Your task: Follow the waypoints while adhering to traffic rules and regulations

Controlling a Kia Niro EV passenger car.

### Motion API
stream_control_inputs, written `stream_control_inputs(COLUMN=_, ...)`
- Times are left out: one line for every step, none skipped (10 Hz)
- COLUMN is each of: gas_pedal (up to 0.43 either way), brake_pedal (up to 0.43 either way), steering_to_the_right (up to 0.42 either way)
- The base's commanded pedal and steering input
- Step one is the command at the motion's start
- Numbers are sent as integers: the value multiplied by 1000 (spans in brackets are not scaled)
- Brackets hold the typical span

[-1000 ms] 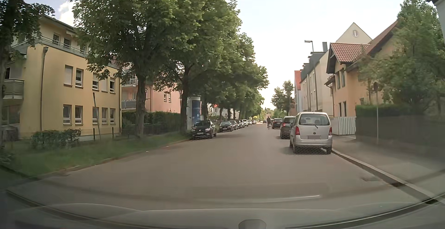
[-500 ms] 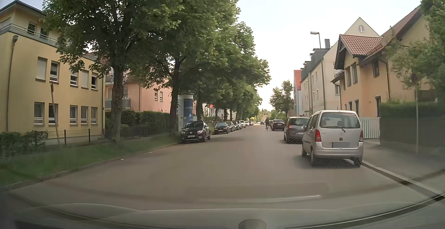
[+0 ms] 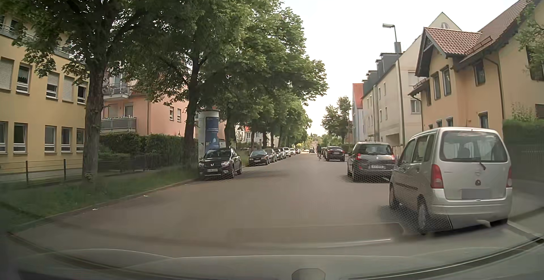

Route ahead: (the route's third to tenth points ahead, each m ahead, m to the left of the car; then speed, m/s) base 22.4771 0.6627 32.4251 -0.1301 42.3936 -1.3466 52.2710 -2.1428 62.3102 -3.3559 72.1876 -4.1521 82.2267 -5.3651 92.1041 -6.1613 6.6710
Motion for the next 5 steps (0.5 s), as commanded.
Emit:
stream_control_inputs(gas_pedal=87, brake_pedal=0, steering_to_the_right=41)
stream_control_inputs(gas_pedal=87, brake_pedal=0, steering_to_the_right=41)
stream_control_inputs(gas_pedal=67, brake_pedal=0, steering_to_the_right=40)
stream_control_inputs(gas_pedal=59, brake_pedal=0, steering_to_the_right=40)
stream_control_inputs(gas_pedal=28, brake_pedal=0, steering_to_the_right=40)
